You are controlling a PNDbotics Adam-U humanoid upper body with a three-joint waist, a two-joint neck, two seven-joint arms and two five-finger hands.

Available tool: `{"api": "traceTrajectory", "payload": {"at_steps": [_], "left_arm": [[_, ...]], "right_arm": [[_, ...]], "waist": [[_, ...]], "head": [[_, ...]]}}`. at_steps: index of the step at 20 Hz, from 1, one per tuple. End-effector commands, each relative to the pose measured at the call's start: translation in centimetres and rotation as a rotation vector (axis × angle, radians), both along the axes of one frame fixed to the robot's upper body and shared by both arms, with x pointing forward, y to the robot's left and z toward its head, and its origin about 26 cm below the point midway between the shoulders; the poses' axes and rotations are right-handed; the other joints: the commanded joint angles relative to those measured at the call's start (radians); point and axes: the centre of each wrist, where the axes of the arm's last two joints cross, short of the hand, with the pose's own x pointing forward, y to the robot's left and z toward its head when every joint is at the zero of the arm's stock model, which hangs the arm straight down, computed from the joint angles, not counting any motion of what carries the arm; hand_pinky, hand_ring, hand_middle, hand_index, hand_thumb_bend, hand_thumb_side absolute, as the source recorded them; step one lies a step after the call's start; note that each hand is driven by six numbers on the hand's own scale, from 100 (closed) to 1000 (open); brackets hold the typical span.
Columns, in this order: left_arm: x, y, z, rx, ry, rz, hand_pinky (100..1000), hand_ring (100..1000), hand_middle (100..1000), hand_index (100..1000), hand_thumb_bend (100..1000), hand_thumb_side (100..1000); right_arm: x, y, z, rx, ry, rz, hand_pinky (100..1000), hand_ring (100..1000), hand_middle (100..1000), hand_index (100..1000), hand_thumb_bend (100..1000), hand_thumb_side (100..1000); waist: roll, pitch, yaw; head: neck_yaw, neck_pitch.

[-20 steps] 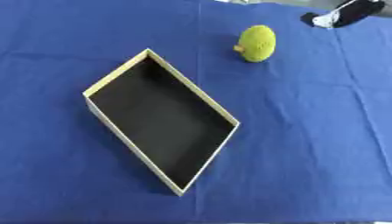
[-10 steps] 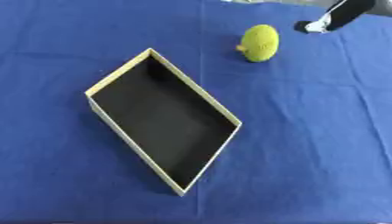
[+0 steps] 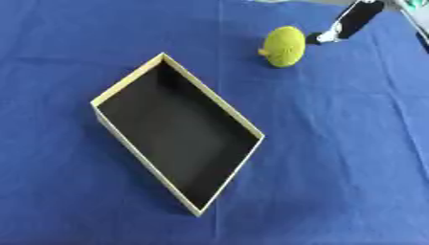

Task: Pick up objects on the table and place them in the box.

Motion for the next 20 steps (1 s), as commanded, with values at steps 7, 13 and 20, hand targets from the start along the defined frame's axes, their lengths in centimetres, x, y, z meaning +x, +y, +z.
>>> {"api": "traceTrajectory", "payload": {"at_steps": [7, 13, 20], "left_arm": [[-0.4, -0.1, 1.2, 0.023, -0.040, -0.009, 650, 605, 539, 656, 100, 150], [-0.4, -0.2, 1.2, 0.024, -0.041, -0.014, 650, 605, 539, 656, 100, 156], [-0.4, -0.3, 1.3, 0.024, -0.043, -0.019, 650, 605, 539, 655, 100, 164]], "right_arm": [[0.6, -1.2, 0.4, -0.020, 0.012, -0.055, 889, 896, 929, 975, 408, 100], [1.1, -1.4, 0.0, -0.005, -0.002, -0.082, 888, 893, 932, 975, 402, 100], [1.6, -1.4, -0.6, -0.014, 0.005, -0.107, 889, 897, 934, 977, 412, 100]], "waist": [[0.004, -0.009, 0.015], [0.003, -0.002, 0.026], [0.000, 0.008, 0.037]], "head": [[-0.015, -0.025], [-0.027, -0.035], [-0.035, -0.044]]}}
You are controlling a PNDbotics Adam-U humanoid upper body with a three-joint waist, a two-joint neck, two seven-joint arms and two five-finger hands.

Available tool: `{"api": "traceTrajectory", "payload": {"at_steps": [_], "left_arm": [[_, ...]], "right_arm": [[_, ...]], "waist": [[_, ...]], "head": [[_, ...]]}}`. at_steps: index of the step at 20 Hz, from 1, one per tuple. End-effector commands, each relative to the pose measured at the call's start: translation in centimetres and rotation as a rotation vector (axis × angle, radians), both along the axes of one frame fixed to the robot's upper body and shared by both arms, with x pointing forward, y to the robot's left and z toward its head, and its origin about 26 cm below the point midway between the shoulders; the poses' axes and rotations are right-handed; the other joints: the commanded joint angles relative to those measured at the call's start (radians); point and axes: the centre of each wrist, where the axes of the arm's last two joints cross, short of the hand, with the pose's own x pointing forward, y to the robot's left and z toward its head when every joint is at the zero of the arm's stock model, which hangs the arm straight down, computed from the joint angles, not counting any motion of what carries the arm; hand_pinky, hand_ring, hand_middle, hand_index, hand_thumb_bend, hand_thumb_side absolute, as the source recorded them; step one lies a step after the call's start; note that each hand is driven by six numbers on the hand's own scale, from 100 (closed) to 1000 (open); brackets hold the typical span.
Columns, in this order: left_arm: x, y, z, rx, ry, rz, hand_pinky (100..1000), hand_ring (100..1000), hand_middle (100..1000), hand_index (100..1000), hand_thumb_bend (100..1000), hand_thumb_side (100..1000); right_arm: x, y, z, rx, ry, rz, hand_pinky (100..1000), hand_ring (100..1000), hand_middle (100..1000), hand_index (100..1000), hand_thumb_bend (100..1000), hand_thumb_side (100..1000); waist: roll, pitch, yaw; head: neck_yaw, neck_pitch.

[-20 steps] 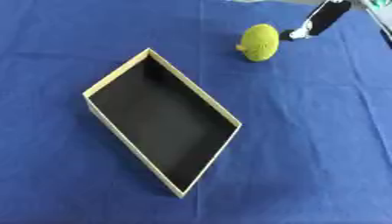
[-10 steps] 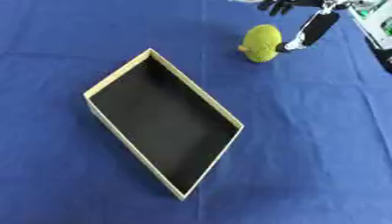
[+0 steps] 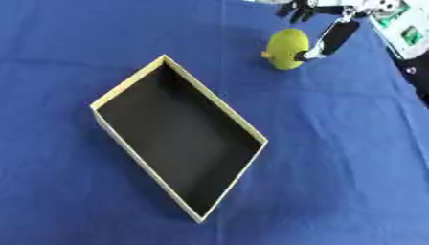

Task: Pick up objects on the table and place them in the box.

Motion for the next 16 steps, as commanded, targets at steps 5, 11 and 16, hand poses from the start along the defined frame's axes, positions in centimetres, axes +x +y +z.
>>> {"api": "traceTrajectory", "payload": {"at_steps": [5, 11, 16], "left_arm": [[-0.4, -0.1, 0.8, 0.016, -0.029, -0.008, 650, 605, 539, 655, 100, 171], [-0.4, 0.0, 0.8, 0.015, -0.026, -0.007, 650, 605, 539, 655, 100, 177], [-0.4, 0.0, 0.7, 0.013, -0.023, -0.006, 650, 605, 539, 654, 100, 178]], "right_arm": [[0.3, -1.0, 0.6, -0.040, -0.018, -0.060, 889, 898, 932, 975, 414, 100], [0.6, -1.4, 0.0, -0.073, -0.005, -0.093, 876, 886, 885, 961, 396, 100], [0.6, -1.5, 0.2, -0.069, -0.025, -0.111, 797, 790, 646, 787, 326, 100]], "waist": [[0.004, -0.013, 0.007], [0.001, -0.011, 0.009], [0.002, -0.014, 0.006]], "head": [[-0.013, -0.020], [-0.012, -0.018], [-0.008, -0.014]]}}
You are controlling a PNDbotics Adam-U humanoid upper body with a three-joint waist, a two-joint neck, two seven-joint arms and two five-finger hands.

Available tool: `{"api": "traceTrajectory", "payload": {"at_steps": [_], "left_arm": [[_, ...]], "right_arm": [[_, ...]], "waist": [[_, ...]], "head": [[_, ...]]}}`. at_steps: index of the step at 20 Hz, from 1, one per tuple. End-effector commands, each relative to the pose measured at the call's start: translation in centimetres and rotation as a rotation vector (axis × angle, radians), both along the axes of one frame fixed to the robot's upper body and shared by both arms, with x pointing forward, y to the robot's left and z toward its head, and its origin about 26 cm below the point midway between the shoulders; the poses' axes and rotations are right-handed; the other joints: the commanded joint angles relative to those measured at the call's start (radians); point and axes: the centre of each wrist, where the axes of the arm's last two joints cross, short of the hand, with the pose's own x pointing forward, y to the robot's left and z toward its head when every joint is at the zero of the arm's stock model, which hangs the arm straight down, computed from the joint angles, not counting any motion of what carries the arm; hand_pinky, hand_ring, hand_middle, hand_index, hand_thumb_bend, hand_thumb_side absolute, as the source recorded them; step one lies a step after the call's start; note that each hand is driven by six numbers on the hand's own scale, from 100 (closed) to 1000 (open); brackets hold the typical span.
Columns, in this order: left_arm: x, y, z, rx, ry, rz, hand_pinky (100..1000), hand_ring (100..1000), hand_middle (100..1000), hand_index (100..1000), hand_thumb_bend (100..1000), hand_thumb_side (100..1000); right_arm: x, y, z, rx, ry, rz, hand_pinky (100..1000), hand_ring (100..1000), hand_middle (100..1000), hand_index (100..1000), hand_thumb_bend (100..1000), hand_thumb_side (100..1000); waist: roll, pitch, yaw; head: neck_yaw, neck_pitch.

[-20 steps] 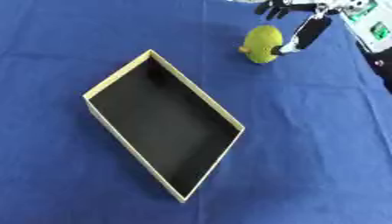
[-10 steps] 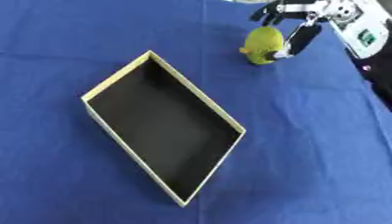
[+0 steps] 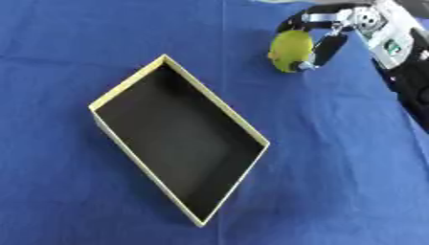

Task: Pick up objects on the table and place them in the box.

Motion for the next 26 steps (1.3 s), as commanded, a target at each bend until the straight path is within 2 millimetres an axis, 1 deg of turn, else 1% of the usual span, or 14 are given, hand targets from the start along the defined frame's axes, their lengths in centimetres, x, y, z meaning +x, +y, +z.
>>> {"api": "traceTrajectory", "payload": {"at_steps": [1, 2, 4, 7, 8, 10, 11, 15, 16, 17, 19, 20, 22, 26], "left_arm": [[-0.4, 0.0, 0.7, 0.010, -0.025, -0.003, 650, 605, 539, 654, 100, 178], [-0.4, 0.0, 0.7, 0.010, -0.024, -0.003, 650, 605, 539, 654, 100, 178], [-0.4, 0.0, 0.6, 0.009, -0.022, -0.003, 650, 605, 539, 654, 100, 179], [-0.4, 0.1, 0.6, 0.010, -0.020, -0.002, 650, 605, 539, 654, 100, 177], [-0.4, 0.1, 0.6, 0.009, -0.020, -0.002, 650, 605, 539, 654, 100, 176], [-0.4, 0.1, 0.5, 0.009, -0.018, -0.001, 650, 605, 540, 654, 100, 176], [-0.4, 0.1, 0.5, 0.009, -0.017, -0.001, 650, 605, 540, 654, 100, 176], [-0.4, 0.1, 0.5, 0.009, -0.016, 0.000, 649, 605, 540, 654, 100, 168], [-0.4, 0.1, 0.5, 0.008, -0.016, 0.000, 649, 605, 540, 654, 100, 167], [-0.4, 0.1, 0.5, 0.008, -0.016, 0.000, 649, 605, 541, 654, 100, 164], [-0.4, 0.1, 0.5, 0.008, -0.016, 0.000, 649, 605, 541, 654, 100, 164], [-0.4, 0.1, 0.4, 0.008, -0.016, 0.000, 649, 605, 541, 654, 100, 164], [-0.4, 0.0, 0.5, 0.007, -0.016, -0.001, 649, 605, 540, 654, 100, 163], [-0.4, 0.0, 0.5, 0.007, -0.017, -0.002, 648, 605, 540, 654, 100, 162]], "right_arm": [[-0.4, -0.5, 1.8, 0.010, -0.069, -0.013, 769, 755, 598, 741, 290, 108], [-0.5, -0.4, 1.9, 0.023, -0.086, -0.003, 739, 709, 553, 686, 222, 115], [-0.7, 0.0, 2.2, 0.048, -0.121, 0.021, 709, 654, 506, 633, 163, 133], [-1.1, 0.5, 2.4, 0.068, -0.171, 0.065, 681, 618, 483, 602, 109, 124], [-1.4, 0.8, 2.5, 0.067, -0.188, 0.085, 671, 607, 476, 593, 106, 115], [-1.9, 1.1, 2.9, 0.059, -0.218, 0.114, 658, 593, 468, 584, 129, 114], [-2.2, 1.3, 3.2, 0.051, -0.236, 0.124, 650, 586, 469, 586, 162, 111], [-3.5, 1.8, 4.2, 0.029, -0.321, 0.145, 637, 574, 479, 598, 247, 100], [-3.9, 1.9, 4.5, 0.026, -0.346, 0.148, 636, 573, 484, 603, 272, 100], [-4.2, 2.0, 4.6, 0.023, -0.364, 0.150, 639, 575, 506, 623, 318, 101], [-4.9, 2.4, 5.2, 0.008, -0.407, 0.160, 641, 575, 524, 635, 356, 103], [-5.3, 2.7, 5.5, 0.004, -0.429, 0.165, 643, 575, 526, 643, 386, 119], [-6.6, 3.6, 6.1, -0.005, -0.477, 0.188, 646, 576, 531, 651, 408, 126], [-9.7, 5.9, 7.0, 0.001, -0.554, 0.249, 645, 568, 533, 656, 392, 124]], "waist": [[0.008, -0.025, -0.003], [0.008, -0.026, -0.004], [0.008, -0.028, -0.005], [0.009, -0.031, -0.005], [0.009, -0.033, -0.006], [0.009, -0.036, -0.009], [0.008, -0.038, -0.011], [0.010, -0.047, -0.016], [0.011, -0.049, -0.017], [0.011, -0.051, -0.017], [0.012, -0.054, -0.019], [0.013, -0.055, -0.020], [0.013, -0.056, -0.022], [0.014, -0.058, -0.022]], "head": [[0.002, -0.007], [0.003, -0.005], [0.004, -0.004], [0.005, 0.000], [0.006, 0.001], [0.008, 0.004], [0.009, 0.006], [0.011, 0.010], [0.011, 0.011], [0.012, 0.011], [0.012, 0.011], [0.012, 0.011], [0.012, 0.012], [0.012, 0.012]]}}
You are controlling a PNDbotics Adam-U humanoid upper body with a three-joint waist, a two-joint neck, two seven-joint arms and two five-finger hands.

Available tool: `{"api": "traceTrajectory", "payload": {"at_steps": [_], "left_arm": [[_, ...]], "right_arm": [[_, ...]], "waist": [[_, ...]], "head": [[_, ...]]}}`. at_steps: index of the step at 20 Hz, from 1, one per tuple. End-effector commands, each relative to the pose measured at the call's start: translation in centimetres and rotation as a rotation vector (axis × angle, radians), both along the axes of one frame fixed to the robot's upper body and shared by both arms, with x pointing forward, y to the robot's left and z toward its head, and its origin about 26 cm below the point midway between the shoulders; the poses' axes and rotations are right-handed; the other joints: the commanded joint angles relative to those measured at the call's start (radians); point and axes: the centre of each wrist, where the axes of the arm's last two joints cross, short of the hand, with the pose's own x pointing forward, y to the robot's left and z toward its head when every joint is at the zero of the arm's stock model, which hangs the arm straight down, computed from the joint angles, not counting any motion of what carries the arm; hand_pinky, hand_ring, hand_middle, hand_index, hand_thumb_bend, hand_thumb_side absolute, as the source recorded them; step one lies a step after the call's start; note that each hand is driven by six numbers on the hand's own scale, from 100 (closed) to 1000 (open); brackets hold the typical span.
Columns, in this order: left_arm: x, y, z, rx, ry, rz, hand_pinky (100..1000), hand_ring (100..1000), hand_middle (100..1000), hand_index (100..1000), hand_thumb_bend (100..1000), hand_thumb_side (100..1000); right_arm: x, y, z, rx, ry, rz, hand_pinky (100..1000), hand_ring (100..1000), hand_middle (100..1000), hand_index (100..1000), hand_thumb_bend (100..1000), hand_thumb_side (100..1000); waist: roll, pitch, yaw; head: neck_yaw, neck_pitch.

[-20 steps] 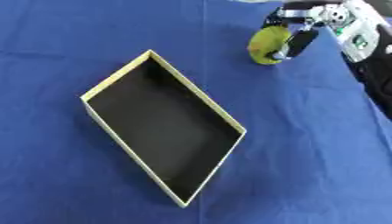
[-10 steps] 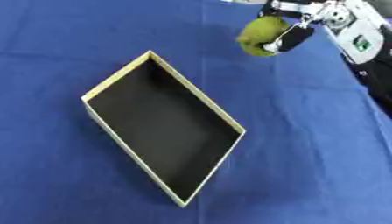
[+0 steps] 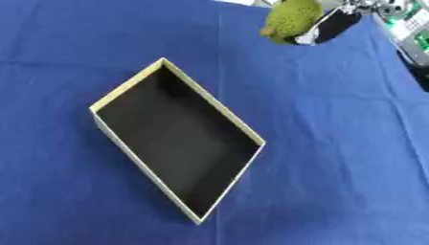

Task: Pick up objects on the table and place them in the box.

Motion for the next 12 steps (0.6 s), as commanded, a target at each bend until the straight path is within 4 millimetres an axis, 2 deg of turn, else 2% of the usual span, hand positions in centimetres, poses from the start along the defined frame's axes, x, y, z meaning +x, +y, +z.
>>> {"api": "traceTrajectory", "payload": {"at_steps": [1, 7, 9, 12], "left_arm": [[-0.4, 0.0, 0.8, 0.012, -0.029, -0.001, 648, 605, 540, 654, 100, 161], [-0.4, -0.1, 0.9, 0.008, -0.034, -0.008, 648, 605, 540, 655, 100, 154], [-0.4, -0.1, 0.9, 0.006, -0.036, -0.010, 648, 605, 540, 655, 100, 149], [-0.4, -0.2, 0.9, 0.002, -0.037, -0.011, 647, 606, 541, 655, 100, 152]], "right_arm": [[-3.4, 1.4, 2.7, -0.017, -0.112, 0.048, 646, 569, 537, 661, 390, 118], [-8.4, 6.3, 3.1, -0.011, -0.179, 0.222, 639, 553, 536, 660, 334, 100], [-8.6, 7.6, 2.7, -0.014, -0.165, 0.289, 645, 554, 529, 652, 292, 100], [-8.6, 9.4, 2.2, -0.019, -0.160, 0.342, 638, 550, 515, 638, 297, 100]], "waist": [[0.010, -0.029, -0.002], [0.013, -0.031, 0.000], [0.015, -0.032, 0.001], [0.018, -0.034, 0.000]], "head": [[-0.001, 0.002], [-0.006, 0.002], [-0.008, 0.003], [-0.010, 0.004]]}}
